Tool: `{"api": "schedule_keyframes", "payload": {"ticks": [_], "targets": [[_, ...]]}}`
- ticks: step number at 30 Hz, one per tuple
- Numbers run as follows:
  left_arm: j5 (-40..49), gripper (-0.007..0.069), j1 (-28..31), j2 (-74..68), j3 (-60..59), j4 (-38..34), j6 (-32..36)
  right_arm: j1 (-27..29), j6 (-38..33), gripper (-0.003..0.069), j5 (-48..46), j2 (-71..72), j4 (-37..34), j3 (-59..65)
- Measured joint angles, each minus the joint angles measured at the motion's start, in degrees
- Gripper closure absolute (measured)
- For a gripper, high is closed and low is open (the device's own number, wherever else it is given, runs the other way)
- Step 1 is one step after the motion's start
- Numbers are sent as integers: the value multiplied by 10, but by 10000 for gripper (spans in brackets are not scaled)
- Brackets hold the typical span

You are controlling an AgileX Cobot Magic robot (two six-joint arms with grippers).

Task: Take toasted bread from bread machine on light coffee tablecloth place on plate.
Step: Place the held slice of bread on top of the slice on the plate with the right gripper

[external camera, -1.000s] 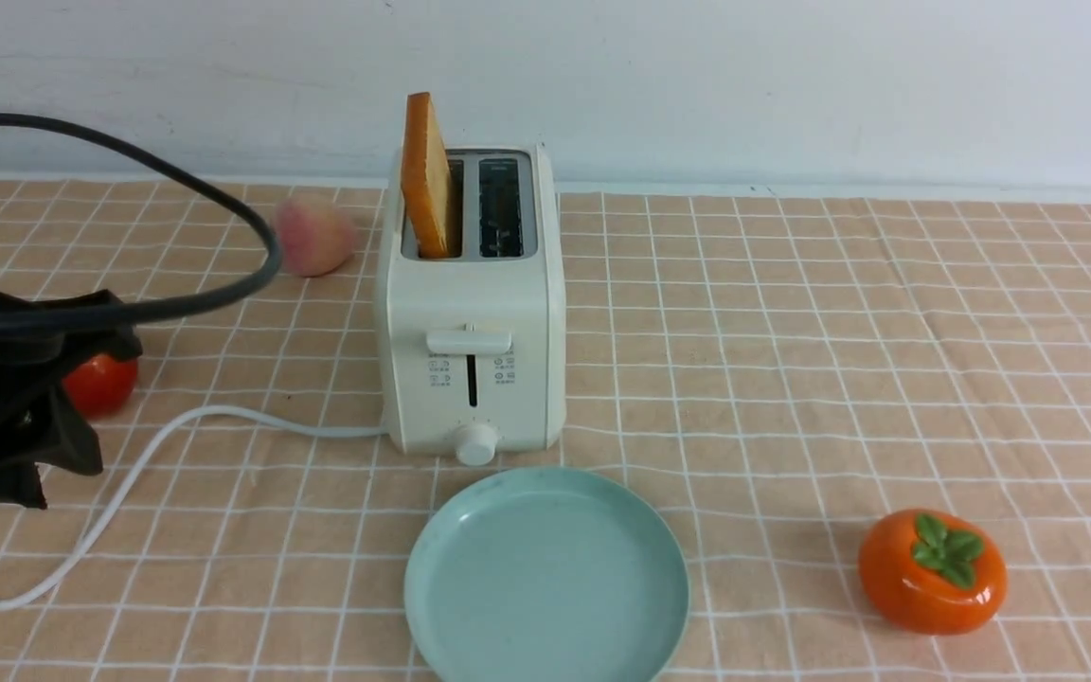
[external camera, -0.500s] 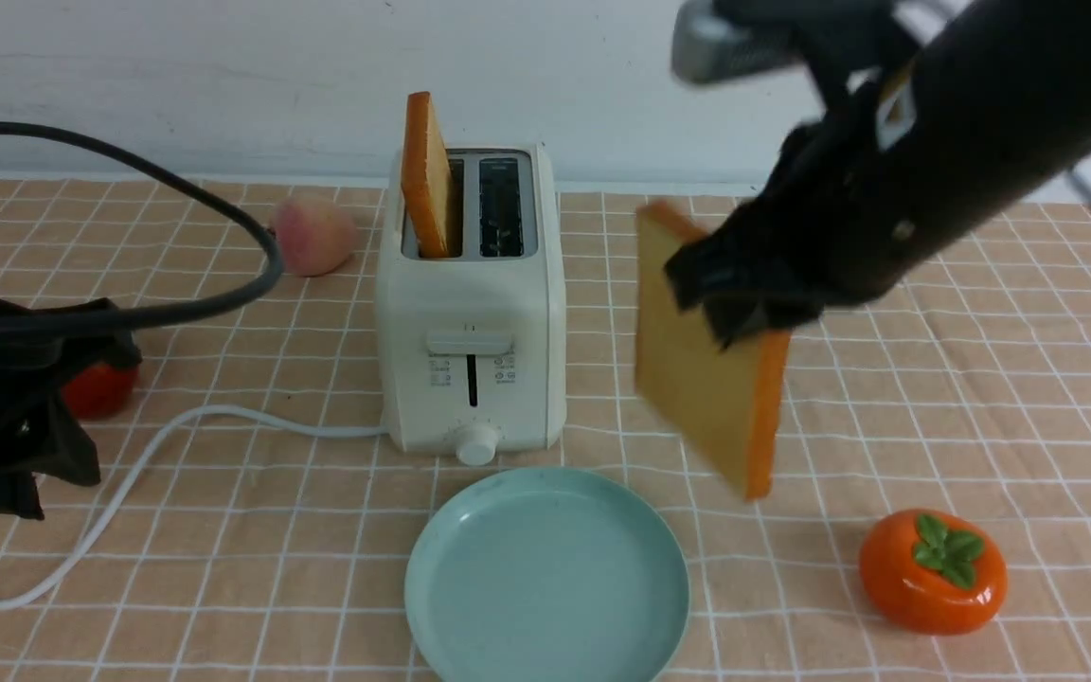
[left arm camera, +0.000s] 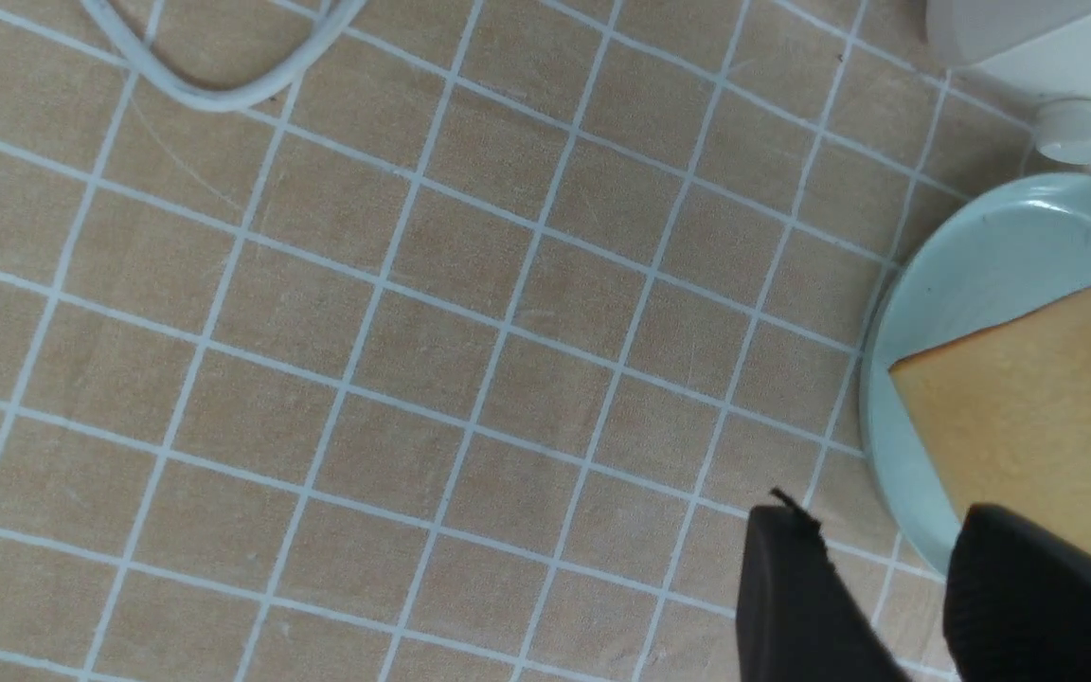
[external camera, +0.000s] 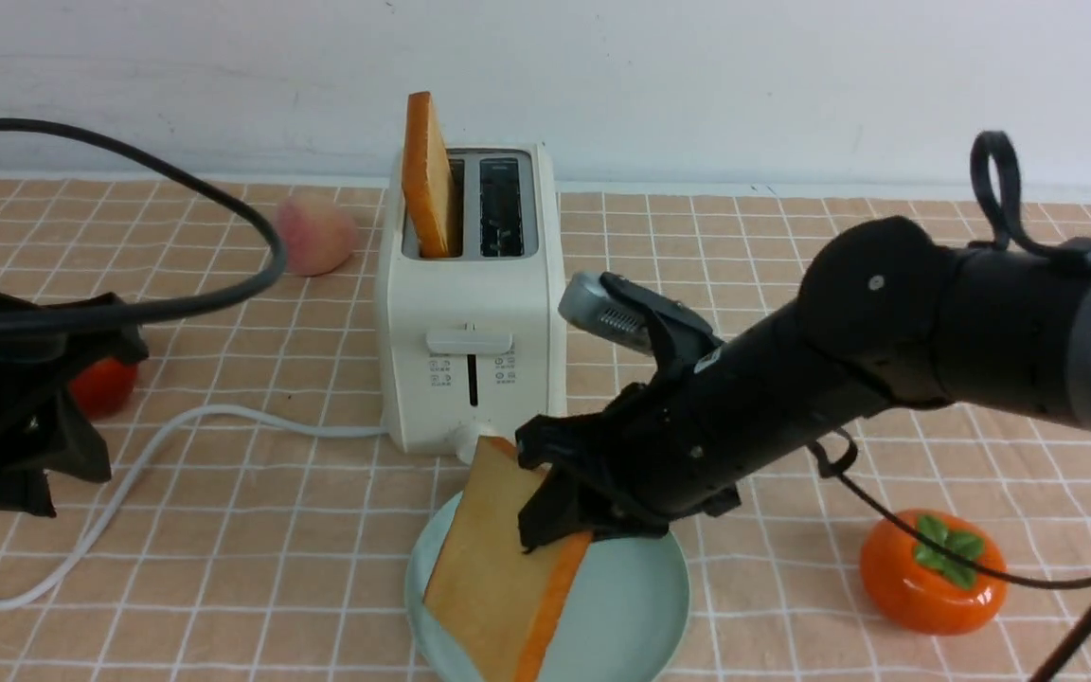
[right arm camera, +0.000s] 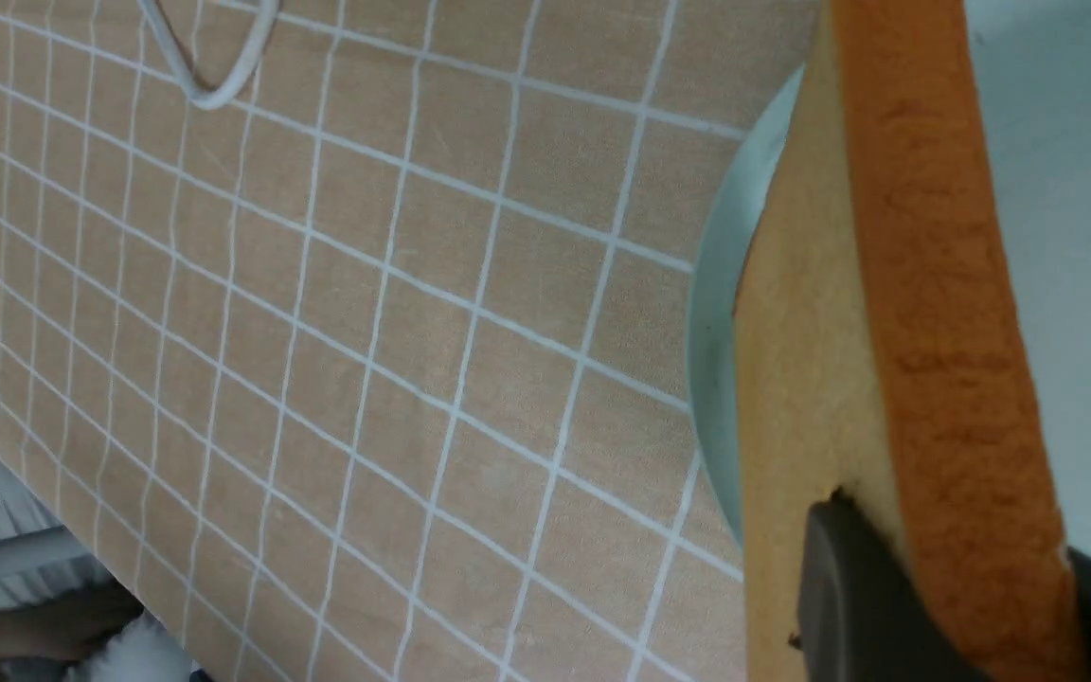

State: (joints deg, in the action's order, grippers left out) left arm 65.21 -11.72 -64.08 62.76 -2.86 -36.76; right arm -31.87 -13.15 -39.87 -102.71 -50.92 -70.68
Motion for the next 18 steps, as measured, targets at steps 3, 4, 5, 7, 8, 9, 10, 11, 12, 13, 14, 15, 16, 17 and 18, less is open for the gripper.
{"api": "schedule_keyframes", "payload": {"ticks": [3, 4, 5, 7, 8, 9, 10, 11, 12, 13, 14, 15, 16, 17, 18], "targets": [[0, 386, 0, 0, 0, 0, 0, 4, -14, 524, 5, -9, 7, 0], [0, 386, 0, 0, 0, 0, 0, 4, -15, 524, 5, -9, 7, 0], [-1, 386, 0, 0, 0, 0, 0, 6, -17, 473, 12, -8, 31, 0], [-2, 386, 0, 0, 0, 0, 0, 7, -17, 433, 14, -7, 48, 0], [-7, 386, 0, 0, 0, 0, 0, 7, -17, 345, 20, -2, 87, 0], [-12, 386, 0, 0, 0, 0, 0, 7, -18, 302, 21, 1, 108, 0], [-17, 386, 0, 0, 0, 0, 0, 7, -19, 260, 24, 9, 129, 0], [-28, 386, 0, 0, 0, 0, 1, 7, -19, 197, 27, 19, 163, 0], [-30, 386, 0, 0, 0, 0, 1, 7, -19, 188, 27, 24, 170, 0], [-43, 386, 0, 0, 0, 0, 1, 7, -20, 122, 27, 45, 212, 0], [-52, 386, 0, -1, 0, -1, 3, 7, -20, 82, 22, 62, 243, -1], [-62, 386, 0, -4, 1, -6, 14, 7, -20, 44, 10, 83, 277, -6], [-64, 386, 0, -4, 1, -8, 16, 7, -20, 39, 5, 87, 282, -7], [-80, 386, 0, -9, 1, -19, 47, 7, -20, 12, -16, 114, 316, -20], [-98, 386, 0, -14, 1, -38, 88, 7, -20, 2, -46, 137, 335, -35]]}}
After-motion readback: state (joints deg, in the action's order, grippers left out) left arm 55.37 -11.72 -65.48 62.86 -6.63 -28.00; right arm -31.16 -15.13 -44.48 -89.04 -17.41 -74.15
